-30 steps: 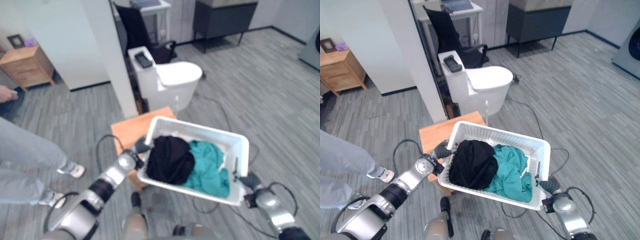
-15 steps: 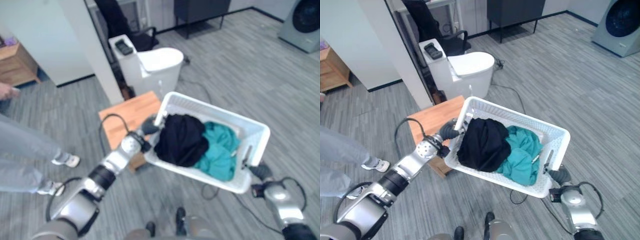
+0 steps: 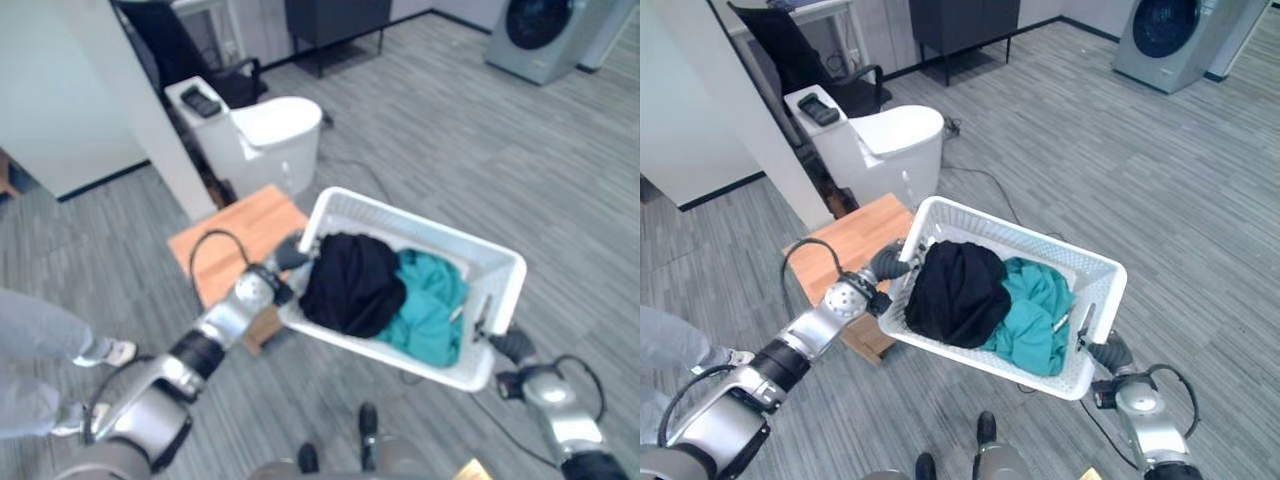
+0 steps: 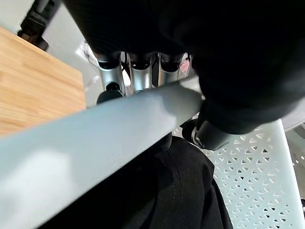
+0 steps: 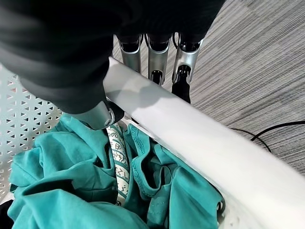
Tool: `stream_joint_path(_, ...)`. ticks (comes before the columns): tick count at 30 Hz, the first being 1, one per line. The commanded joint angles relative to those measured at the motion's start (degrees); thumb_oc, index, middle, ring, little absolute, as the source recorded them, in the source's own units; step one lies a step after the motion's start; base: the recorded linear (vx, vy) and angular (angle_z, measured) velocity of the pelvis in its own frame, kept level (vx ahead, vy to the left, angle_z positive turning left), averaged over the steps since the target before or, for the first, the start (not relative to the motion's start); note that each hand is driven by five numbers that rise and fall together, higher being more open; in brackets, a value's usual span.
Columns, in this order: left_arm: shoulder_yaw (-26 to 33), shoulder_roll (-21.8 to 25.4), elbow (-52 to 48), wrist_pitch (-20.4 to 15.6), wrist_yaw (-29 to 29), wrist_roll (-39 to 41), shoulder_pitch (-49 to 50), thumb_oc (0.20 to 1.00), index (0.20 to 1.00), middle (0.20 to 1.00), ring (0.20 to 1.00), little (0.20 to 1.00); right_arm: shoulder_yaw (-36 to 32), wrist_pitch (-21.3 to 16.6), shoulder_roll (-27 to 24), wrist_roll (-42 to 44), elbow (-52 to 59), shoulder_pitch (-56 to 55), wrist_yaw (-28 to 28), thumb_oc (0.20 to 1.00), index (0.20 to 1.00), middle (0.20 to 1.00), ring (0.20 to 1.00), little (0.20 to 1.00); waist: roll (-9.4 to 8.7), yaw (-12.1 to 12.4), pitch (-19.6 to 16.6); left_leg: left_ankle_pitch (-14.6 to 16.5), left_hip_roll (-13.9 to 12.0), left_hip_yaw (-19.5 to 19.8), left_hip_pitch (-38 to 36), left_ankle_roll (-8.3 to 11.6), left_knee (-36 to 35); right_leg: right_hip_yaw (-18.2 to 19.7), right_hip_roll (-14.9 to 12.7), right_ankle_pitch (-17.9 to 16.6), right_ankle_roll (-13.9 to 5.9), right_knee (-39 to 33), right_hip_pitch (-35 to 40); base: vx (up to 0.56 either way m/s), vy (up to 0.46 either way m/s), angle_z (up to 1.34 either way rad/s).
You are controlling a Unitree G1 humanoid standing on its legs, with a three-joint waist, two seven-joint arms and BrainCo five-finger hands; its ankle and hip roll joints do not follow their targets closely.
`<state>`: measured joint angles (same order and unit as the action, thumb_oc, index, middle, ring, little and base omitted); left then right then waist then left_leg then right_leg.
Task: Grab the laundry basket,head to the washer,open it,put in the laundry and shut it.
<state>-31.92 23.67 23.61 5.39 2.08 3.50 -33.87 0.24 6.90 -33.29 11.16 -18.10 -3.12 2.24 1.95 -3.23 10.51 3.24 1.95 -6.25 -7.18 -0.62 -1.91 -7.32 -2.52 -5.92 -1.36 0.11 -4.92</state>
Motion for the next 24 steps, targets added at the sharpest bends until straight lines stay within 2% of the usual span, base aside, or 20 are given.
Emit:
stream_joint_path(1, -1.44, -4.83, 2.01, -6.56, -0.11, -0.92, -6.86, 0.200, 0.200, 0.200, 0.200, 0.200, -1.23, -5.17, -2.04, 2.15, 10.40, 4.13, -2.05, 0.200, 0.200, 0.200, 0.200, 0.200, -2.10, 0.32, -6.04, 3.80, -1.06, 3.41, 2.31, 0.98, 2.23, -0.05, -4.06, 6.19, -7.14, 4.18, 2.30, 0.03, -0.058, 0.02)
stream_joint_path(6, -3.95, -5.74, 7.17, -5.78, 0.09, 0.37, -10.56, 0.200, 0.200, 0.200, 0.200, 0.200, 0.58, -4.36, -4.36, 7.11, 11.06, 6.94, -3.00, 0.200, 0.200, 0.200, 0.200, 0.200, -2.94, -0.72, -5.41, 4.43, -2.81, 2.71, 2.21, 1.84, 4.17, 0.09, -2.46, 8.07, -6.17, 6.47, 1.55, 0.08, -0.136, -0.05)
stream_joint_path(7, -4.50, -4.95, 7.54, -5.50, -0.22, 0.29, -11.82, 0.200, 0.200, 0.200, 0.200, 0.200, 0.82, -3.99, -5.84, 8.80, 11.98, 7.41, -3.75, 0.200, 0.200, 0.200, 0.200, 0.200, -3.72, -1.25, -5.31, 5.33, -4.05, 2.37, 2.44, 2.46, 6.91, 0.68, -1.22, 8.79, -5.51, 7.10, 1.48, 0.13, -0.196, -0.16)
stream_joint_path(9, -4.74, -4.63, 7.93, -5.41, -0.38, 0.39, -12.34, 0.200, 0.200, 0.200, 0.200, 0.200, 0.73, -3.63, -6.76, 9.57, 12.58, 7.49, -4.02, 0.200, 0.200, 0.200, 0.200, 0.200, -3.87, -1.32, -5.21, 5.99, -4.72, 1.97, 2.57, 2.85, 8.84, 1.00, -0.39, 9.25, -5.03, 7.29, 1.73, 0.13, -0.176, -0.17)
stream_joint_path(10, -5.07, -4.49, 8.06, -5.37, -0.66, 0.48, -12.77, 0.200, 0.200, 0.200, 0.200, 0.200, 0.61, -3.47, -7.34, 10.42, 13.24, 7.27, -4.21, 0.200, 0.200, 0.200, 0.200, 0.200, -4.17, -1.47, -5.11, 5.36, -5.59, 1.84, 2.81, 3.60, 11.23, 1.43, 0.71, 9.55, -4.38, 7.22, 2.35, 0.11, -0.165, -0.18)
stream_joint_path(11, -5.12, -4.21, 7.93, -5.26, -0.78, 0.69, -13.13, 0.200, 0.200, 0.200, 0.200, 0.200, 0.02, -3.25, -7.98, 10.95, 13.86, 6.79, -4.38, 0.200, 0.200, 0.200, 0.200, 0.200, -4.48, -1.30, -4.87, 4.45, -6.41, 1.82, 3.77, 3.83, 14.38, 1.83, 1.41, 9.73, -3.81, 7.03, 2.97, 0.20, -0.362, -0.23)
stream_joint_path(12, -5.17, -3.67, 8.02, -4.96, -0.57, 0.84, -13.76, 0.200, 0.200, 0.200, 0.200, 0.200, -0.35, -3.03, -8.91, 12.16, 14.61, 6.60, -4.25, 0.200, 0.200, 0.200, 0.200, 0.200, -5.67, -0.50, -3.77, -0.57, -7.80, 3.25, 7.55, 3.88, 24.06, 3.16, 2.69, 9.91, -2.39, 6.55, 4.50, 0.12, -0.274, -0.29)
stream_joint_path(13, -5.24, -3.67, 8.01, -4.94, -0.57, 0.86, -13.87, 0.200, 0.200, 0.200, 0.200, 0.200, -0.49, -2.99, -8.89, 12.19, 14.67, 6.57, -4.25, 0.200, 0.200, 0.200, 0.200, 0.200, -5.42, -0.59, -3.74, -0.06, -8.16, 3.62, 8.50, 4.05, 25.50, 2.95, 3.03, 9.81, -2.25, 6.55, 4.30, 0.09, -0.302, -0.34)
stream_joint_path(15, -5.77, -3.54, 8.07, -4.73, -0.76, 0.94, -14.31, 0.200, 0.200, 0.200, 0.200, 0.200, -0.78, -2.65, -10.20, 12.99, 15.98, 6.08, -4.77, 0.200, 0.200, 0.200, 0.200, 0.200, -6.59, 0.43, -2.13, -5.06, -8.00, 6.35, 14.01, 2.95, 36.19, 4.29, 3.78, 9.89, -0.86, 6.62, 5.47, 0.07, -0.219, -0.58)
stream_joint_path(17, -5.95, -3.44, 7.50, -4.55, -0.72, 1.33, -14.64, 0.200, 0.200, 0.200, 0.200, 0.200, -1.73, -2.10, -11.16, 13.62, 16.79, 5.34, -4.38, 0.200, 0.200, 0.200, 0.200, 0.200, -6.87, 0.31, -1.42, -7.01, -8.68, 7.03, 18.50, 2.27, 41.53, 4.27, 4.33, 10.54, 0.01, 6.44, 6.20, 0.12, -0.176, -0.50)
stream_joint_path(19, -6.08, -3.78, 7.70, -4.38, -0.64, 1.87, -15.51, 0.200, 0.200, 0.200, 0.200, 0.200, -3.13, -1.73, -11.83, 14.27, 18.39, 4.09, -4.18, 0.200, 0.200, 0.200, 0.200, 0.200, -6.83, 0.51, -1.20, -4.88, -6.92, 6.76, 22.97, 1.89, 39.97, 4.24, 4.28, 11.42, -0.05, 6.28, 6.90, 0.18, -0.054, -0.09)
stream_joint_path(21, -5.99, -3.69, 8.11, -4.70, -0.47, 1.58, -15.67, 0.200, 0.200, 0.200, 0.200, 0.200, -3.67, -2.23, -12.41, 14.80, 19.48, 3.80, -4.41, 0.200, 0.200, 0.200, 0.200, 0.200, -6.65, 1.61, -1.25, -3.42, -3.34, 6.21, 25.60, 1.90, 32.95, 5.26, 4.94, 12.39, -0.47, 5.59, 8.63, 0.27, 0.000, 0.08)
stream_joint_path(22, -6.01, -3.41, 8.03, -4.75, -0.46, 1.41, -15.60, 0.200, 0.200, 0.200, 0.200, 0.200, -3.55, -2.34, -12.31, 14.93, 19.86, 3.71, -4.70, 0.200, 0.200, 0.200, 0.200, 0.200, -6.49, 2.20, -1.49, -3.86, -2.63, 5.64, 25.92, 2.21, 26.72, 5.57, 5.16, 12.98, -0.65, 5.33, 9.38, 0.44, 0.004, -0.23)
stream_joint_path(23, -6.05, -3.11, 7.77, -5.16, -0.29, 1.01, -15.69, 0.200, 0.200, 0.200, 0.200, 0.200, -3.05, -2.86, -12.23, 14.81, 19.52, 3.75, -4.67, 0.200, 0.200, 0.200, 0.200, 0.200, -5.54, 3.38, -1.69, -7.62, -2.30, 4.71, 27.79, 3.32, 17.78, 5.91, 6.63, 14.08, -0.72, 5.26, 11.55, 0.44, 0.002, -0.31)
stream_joint_path(24, -6.03, -2.82, 7.58, -5.25, -0.37, 1.01, -15.66, 0.200, 0.200, 0.200, 0.200, 0.200, -2.70, -2.78, -11.99, 14.62, 19.10, 4.11, -4.67, 0.200, 0.200, 0.200, 0.200, 0.200, -5.65, 3.94, -1.73, -9.19, -1.97, 4.03, 27.93, 3.57, 14.86, 6.50, 6.72, 14.53, -0.61, 5.30, 12.72, 0.45, -0.018, -0.62)
